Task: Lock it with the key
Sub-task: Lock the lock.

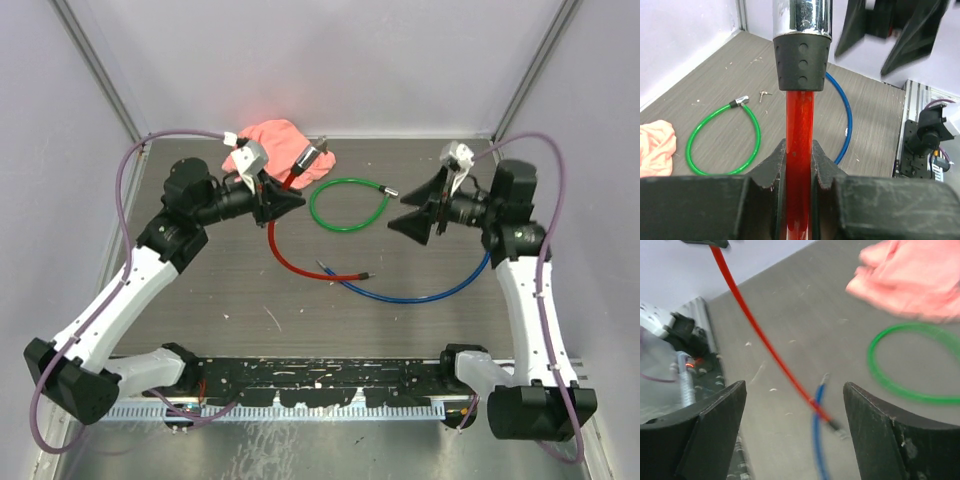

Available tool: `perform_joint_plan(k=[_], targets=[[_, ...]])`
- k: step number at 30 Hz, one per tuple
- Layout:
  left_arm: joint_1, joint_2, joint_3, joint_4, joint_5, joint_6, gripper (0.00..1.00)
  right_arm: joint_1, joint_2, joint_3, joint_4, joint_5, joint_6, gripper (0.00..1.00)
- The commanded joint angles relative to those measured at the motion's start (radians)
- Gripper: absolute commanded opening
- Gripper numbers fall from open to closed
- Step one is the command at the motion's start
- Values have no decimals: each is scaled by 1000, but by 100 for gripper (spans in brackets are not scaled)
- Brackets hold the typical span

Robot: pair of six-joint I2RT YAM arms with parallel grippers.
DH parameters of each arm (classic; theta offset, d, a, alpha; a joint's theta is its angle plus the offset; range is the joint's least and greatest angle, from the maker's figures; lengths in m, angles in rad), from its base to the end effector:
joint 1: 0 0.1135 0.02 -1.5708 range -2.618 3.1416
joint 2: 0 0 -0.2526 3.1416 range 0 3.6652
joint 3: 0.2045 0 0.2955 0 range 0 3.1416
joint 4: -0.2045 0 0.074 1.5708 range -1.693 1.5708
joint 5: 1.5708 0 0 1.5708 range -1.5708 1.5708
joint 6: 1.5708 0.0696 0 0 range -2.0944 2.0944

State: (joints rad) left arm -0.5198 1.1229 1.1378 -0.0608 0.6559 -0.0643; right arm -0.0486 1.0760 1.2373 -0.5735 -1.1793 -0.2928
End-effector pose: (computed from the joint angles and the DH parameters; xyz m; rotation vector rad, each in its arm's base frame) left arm 0.2636 -0.1998 0.3996 0.8755 1.4541 -0.9699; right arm 0.2709 0.0512 0.4012 -0.9245 1.5613 0.9112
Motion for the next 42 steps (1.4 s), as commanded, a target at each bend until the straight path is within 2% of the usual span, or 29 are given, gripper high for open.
perform_joint_plan(k=[1,3,5,6,10,13,15,21,29,38,40,42], targets=[[9,57,140,37,32,1,0,-3,-37,-379,586,23,762,83],[9,90,193,69,18,-22,0,4,-36,-515,836,100,1021,83],[8,119,249,95,0,-46,0,9,-30,-585,961,211,1196,83],[9,130,275,106,-11,-52,0,15,-25,-601,968,274,1274,83],[9,139,331,159,-92,-72,0,35,1,-573,814,463,1492,89],[9,137,347,196,-146,-89,0,96,35,-546,676,502,1601,90],[9,137,354,216,-184,-99,0,131,52,-567,669,508,1678,88],[-4,140,371,292,-252,-150,0,204,127,-623,824,517,1843,85],[-95,223,461,268,-300,-89,0,359,352,-561,1001,503,1956,82],[-153,246,511,262,-323,-66,0,388,569,-506,1193,501,2076,80],[-159,248,521,257,-320,-68,0,389,592,-506,1216,501,2099,77],[-165,248,526,250,-314,-70,0,387,610,-516,1287,505,2139,64]])
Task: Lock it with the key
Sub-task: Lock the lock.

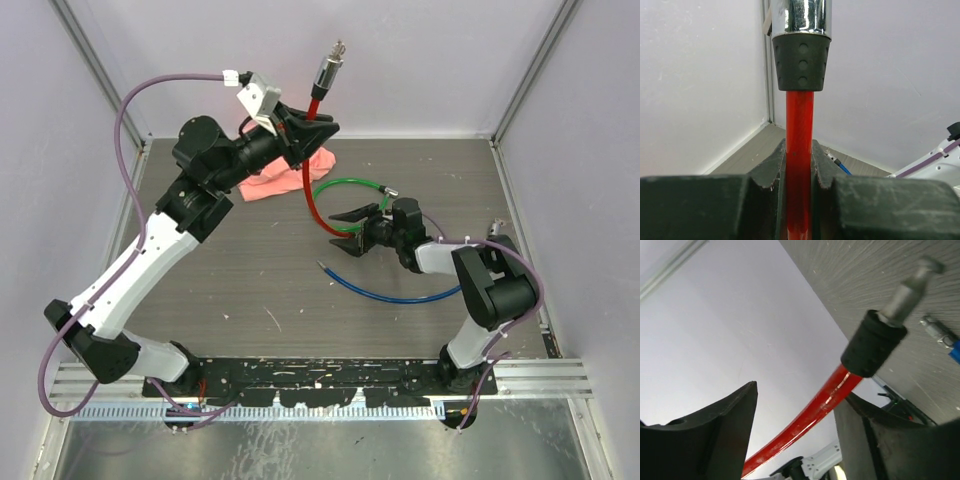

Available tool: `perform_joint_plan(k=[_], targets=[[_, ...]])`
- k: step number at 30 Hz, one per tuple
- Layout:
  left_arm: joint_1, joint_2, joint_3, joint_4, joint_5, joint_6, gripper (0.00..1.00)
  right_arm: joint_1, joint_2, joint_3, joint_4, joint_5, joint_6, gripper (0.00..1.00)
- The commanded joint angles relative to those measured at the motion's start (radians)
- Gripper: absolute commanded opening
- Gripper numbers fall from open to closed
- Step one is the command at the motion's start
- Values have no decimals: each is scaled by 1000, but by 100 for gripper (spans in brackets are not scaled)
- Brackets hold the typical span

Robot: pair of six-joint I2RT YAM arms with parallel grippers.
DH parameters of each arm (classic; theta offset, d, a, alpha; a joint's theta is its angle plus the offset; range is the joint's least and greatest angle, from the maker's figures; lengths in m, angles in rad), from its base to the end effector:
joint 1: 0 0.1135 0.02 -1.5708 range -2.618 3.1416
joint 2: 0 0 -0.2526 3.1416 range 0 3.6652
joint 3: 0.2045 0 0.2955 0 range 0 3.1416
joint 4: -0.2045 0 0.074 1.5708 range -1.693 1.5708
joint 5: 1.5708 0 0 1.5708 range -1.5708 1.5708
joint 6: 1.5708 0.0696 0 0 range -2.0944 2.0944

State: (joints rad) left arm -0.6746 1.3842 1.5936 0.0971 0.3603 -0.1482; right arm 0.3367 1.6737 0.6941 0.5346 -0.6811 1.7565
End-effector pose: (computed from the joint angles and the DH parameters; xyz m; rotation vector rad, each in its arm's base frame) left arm 0.2786 -0.2542 0.5225 0.6516 1.1733 -0.9285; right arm 0.3372 0.1645 0.1028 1.2020 2.2539 1.8039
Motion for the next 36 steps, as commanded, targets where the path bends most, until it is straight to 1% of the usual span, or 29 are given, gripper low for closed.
perform_joint_plan(k=[1,3,5,6,7,8,9,10,11,12,14,15,17,18,20,21,24,26,28,30,33,36], targets=[[-12,-16,72,87,-14,9,0,-3,21,22,226,10,106,54],[-14,-30,62,79,-12,-2,0,-21,44,24,336,23,129,32],[-15,-58,24,86,-13,-18,0,-43,74,38,428,31,157,15],[-15,-77,1,85,-20,-23,0,-51,90,53,481,30,154,8],[-16,-94,-27,81,-29,-24,0,-57,105,73,531,19,149,4],[-16,-105,-52,72,-43,-25,0,-59,115,90,573,9,140,2],[-16,-144,-80,51,-60,-22,0,-64,118,111,599,0,113,1],[-16,-164,-106,18,-78,-13,0,-68,103,132,591,-11,62,1],[-15,-180,-136,-21,-99,-2,0,-73,76,152,559,-16,-13,1],[-15,-195,-159,-65,-119,7,0,-78,39,184,468,-23,-126,1],[-14,-222,-200,-149,-153,22,0,-81,-58,272,202,-9,-448,1],[-12,-232,-218,-191,-167,24,0,-74,-111,342,58,17,-651,1],[-9,-252,-245,-254,-171,26,0,-37,-206,434,-180,114,-1022,1],[-5,-266,-251,-287,-167,26,0,-17,-248,459,-252,168,-1179,1],[13,-285,-270,-330,-128,28,0,16,-309,490,-346,240,-1437,1],[30,-295,-282,-336,-96,20,0,27,-330,502,-386,259,-1528,1],[103,-310,-312,-334,39,-37,0,69,-378,523,-502,333,-1779,1],[161,-300,-320,-309,170,-113,0,110,-426,503,-539,379,-1919,1],[204,-275,-316,-277,283,-202,0,156,-465,466,-561,435,-2030,1],[226,-244,-298,-251,365,-278,0,184,-491,441,-584,467,-2102,1],[234,-212,-282,-220,416,-338,0,218,-520,414,-630,486,-2194,1],[234,-196,-265,-253,420,-320,0,264,-536,410,-682,496,-2271,1]])
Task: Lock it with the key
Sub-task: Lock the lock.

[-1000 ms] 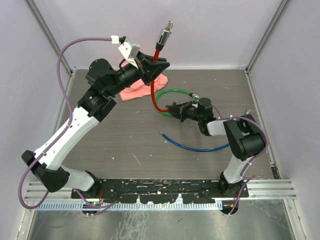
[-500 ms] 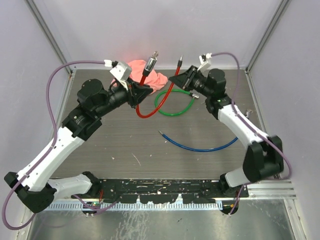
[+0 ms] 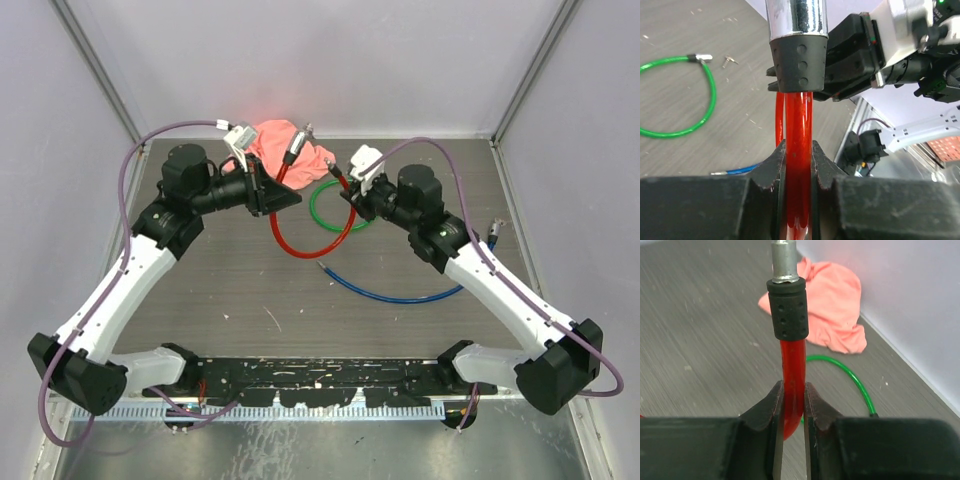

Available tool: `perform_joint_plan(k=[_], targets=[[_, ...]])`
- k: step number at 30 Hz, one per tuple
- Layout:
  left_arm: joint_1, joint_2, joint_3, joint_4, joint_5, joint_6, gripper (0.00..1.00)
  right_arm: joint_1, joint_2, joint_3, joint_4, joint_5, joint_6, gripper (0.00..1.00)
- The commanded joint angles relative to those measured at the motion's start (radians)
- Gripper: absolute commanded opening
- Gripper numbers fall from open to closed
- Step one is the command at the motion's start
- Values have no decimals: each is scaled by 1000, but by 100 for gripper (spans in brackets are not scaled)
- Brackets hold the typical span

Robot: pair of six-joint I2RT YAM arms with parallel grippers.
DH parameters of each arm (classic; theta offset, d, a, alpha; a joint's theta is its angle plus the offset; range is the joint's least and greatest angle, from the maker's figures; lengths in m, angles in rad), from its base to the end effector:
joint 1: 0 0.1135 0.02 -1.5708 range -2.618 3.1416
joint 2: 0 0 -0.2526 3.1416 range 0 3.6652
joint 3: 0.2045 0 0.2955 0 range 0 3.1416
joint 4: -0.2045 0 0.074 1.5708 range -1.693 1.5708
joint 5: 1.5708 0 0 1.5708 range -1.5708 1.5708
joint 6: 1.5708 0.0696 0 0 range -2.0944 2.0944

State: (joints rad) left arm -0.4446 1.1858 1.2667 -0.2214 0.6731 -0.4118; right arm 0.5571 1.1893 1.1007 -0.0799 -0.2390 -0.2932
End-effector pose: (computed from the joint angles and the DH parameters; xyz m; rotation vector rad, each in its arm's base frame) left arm 0.2845 -0.1836 0.4128 0.5618 1.7455 -1.1912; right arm 0.2961 0.2038 0.3584 -0.8795 1.5144 0.4009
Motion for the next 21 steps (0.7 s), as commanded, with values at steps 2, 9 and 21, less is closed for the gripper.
perform_joint_plan(k=[2,9,21], targets=[[3,16,72,36,123,-40,0,62,-48,24,-98,58,-248,1],[2,27,74,-92,109,31,0,78,-30,88,-137,67,-246,1],[-24,50,106,-196,74,119,0,96,21,172,-188,77,-234,1]])
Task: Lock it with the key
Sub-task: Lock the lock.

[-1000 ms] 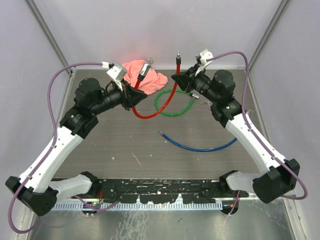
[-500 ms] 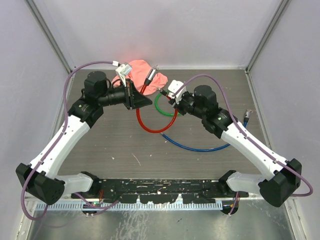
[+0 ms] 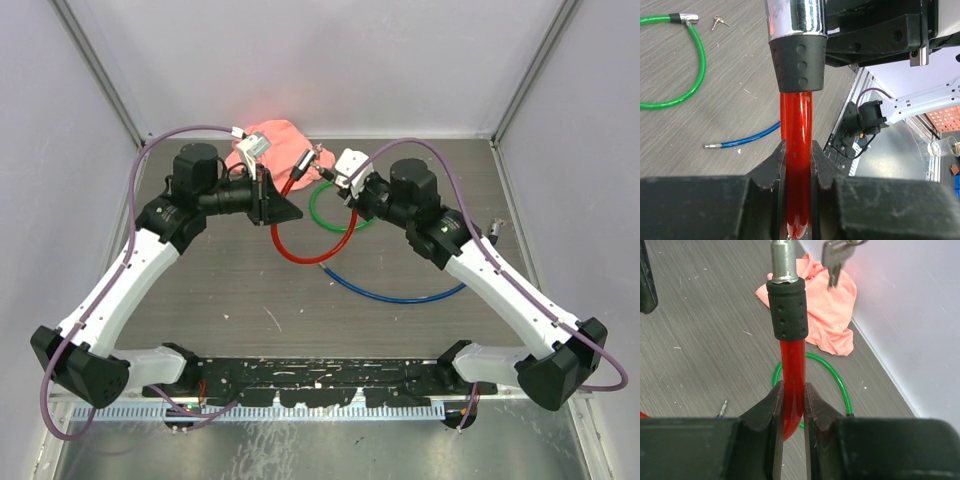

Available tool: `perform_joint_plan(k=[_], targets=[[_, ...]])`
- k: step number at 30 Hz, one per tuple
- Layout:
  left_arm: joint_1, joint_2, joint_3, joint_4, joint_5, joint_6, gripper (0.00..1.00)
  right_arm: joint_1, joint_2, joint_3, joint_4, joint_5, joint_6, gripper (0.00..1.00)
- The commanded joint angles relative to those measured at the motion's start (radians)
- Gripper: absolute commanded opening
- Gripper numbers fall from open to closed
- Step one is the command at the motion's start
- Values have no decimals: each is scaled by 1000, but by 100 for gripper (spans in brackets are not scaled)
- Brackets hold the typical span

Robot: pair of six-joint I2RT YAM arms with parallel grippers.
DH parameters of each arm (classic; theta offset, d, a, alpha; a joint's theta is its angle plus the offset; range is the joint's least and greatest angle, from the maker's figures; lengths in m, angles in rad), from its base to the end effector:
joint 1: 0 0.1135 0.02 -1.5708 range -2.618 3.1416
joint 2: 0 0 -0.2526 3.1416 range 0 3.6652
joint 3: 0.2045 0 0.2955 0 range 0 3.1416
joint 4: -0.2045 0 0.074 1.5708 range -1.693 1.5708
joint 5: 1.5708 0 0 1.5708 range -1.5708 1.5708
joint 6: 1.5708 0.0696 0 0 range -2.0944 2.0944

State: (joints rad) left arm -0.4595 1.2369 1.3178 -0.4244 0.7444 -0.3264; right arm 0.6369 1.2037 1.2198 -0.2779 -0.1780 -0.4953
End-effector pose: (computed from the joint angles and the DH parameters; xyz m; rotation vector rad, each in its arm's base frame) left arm 0.2826 -0.1925 0.3932 0.6624 1.9033 -1.2249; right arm 0.2783 0.2212 0.3770 -1.0885 1.4789 0.2625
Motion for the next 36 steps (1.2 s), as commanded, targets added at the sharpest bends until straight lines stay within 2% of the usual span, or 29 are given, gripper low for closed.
perform_joint_plan(k=[1,7,11,17,23,27,32,36], targets=[[-11,0,56,7,1,34,0,22,8,50,10,20,-34,1],[-28,8,66,4,-9,43,0,41,19,55,-1,44,-43,1],[-51,20,88,-64,-48,87,0,45,17,62,-7,50,-43,1],[-109,68,167,-300,-202,245,0,46,35,105,-77,55,-67,1],[-173,142,276,-525,-346,384,0,48,35,141,-177,-55,-80,1],[-174,170,306,-561,-322,388,0,48,-18,114,-178,-195,-81,1],[-160,200,325,-580,-177,382,0,47,-18,116,-165,-233,-60,1],[-159,260,362,-657,-96,398,0,48,-1,130,-160,-280,-37,1]])
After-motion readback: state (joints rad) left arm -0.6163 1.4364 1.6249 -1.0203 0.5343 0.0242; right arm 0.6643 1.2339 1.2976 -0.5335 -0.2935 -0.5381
